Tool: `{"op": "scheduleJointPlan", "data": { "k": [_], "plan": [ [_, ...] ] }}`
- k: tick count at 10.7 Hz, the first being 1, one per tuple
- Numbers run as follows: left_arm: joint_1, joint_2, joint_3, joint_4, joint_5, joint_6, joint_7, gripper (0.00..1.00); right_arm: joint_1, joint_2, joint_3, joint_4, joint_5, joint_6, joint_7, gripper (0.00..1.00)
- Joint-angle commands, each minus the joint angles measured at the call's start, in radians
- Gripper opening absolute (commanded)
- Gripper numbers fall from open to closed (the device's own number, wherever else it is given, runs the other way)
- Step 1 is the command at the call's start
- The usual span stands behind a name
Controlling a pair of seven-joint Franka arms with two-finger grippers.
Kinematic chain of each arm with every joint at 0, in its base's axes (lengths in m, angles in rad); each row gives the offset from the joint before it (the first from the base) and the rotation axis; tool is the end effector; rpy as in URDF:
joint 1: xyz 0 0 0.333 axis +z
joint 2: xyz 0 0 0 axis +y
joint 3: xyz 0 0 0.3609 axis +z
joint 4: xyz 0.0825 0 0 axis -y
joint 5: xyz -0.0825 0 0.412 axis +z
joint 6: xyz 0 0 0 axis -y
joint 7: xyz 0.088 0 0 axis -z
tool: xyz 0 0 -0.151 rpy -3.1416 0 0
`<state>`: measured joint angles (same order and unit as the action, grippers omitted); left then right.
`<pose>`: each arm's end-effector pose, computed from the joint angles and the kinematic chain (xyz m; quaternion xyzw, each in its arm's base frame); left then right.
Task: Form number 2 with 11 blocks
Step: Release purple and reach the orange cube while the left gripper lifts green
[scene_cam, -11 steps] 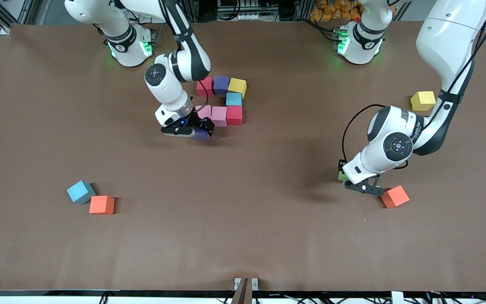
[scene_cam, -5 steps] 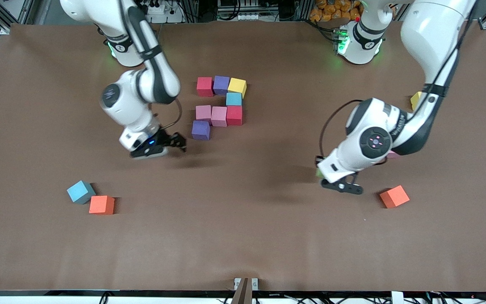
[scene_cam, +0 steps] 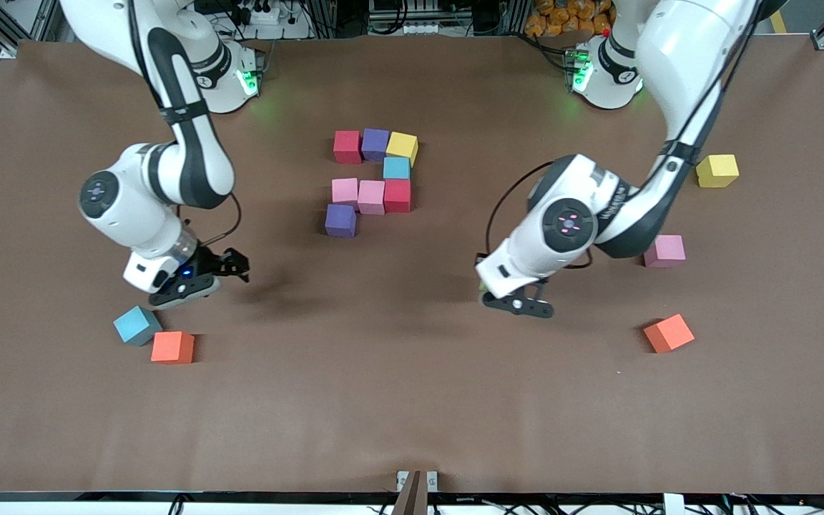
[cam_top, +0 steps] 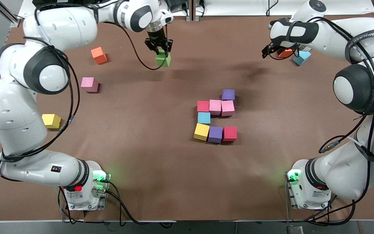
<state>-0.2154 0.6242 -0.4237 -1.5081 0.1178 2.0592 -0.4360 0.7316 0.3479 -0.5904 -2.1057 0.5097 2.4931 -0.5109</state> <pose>0.6345 -0.3991 0.3022 0.9930 -0.0948 -0.0434 0.0556 0.6179 0.1033 0.2663 -0.9844 -0.1487 -0.0748 0.0568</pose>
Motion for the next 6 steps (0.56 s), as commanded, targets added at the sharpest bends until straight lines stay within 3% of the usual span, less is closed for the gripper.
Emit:
{"op": "scheduleJointPlan", "data": {
  "k": [1,4,6],
  "plan": [
    [-0.083,0.069,0.016,0.133,-0.021,-0.036,-0.085,0.46,-0.082,0.055,0.012,0.068,-0.022,-0.007,-0.041,1.0],
    [-0.194,0.147,0.022,0.224,-0.023,0.002,-0.203,0.44,-0.187,0.192,0.017,0.22,-0.004,-0.014,-0.035,1.0],
    [-0.287,0.19,0.058,0.23,-0.024,0.132,-0.309,0.45,-0.285,0.293,0.07,0.332,0.067,-0.017,-0.04,1.0]
  ]
}}
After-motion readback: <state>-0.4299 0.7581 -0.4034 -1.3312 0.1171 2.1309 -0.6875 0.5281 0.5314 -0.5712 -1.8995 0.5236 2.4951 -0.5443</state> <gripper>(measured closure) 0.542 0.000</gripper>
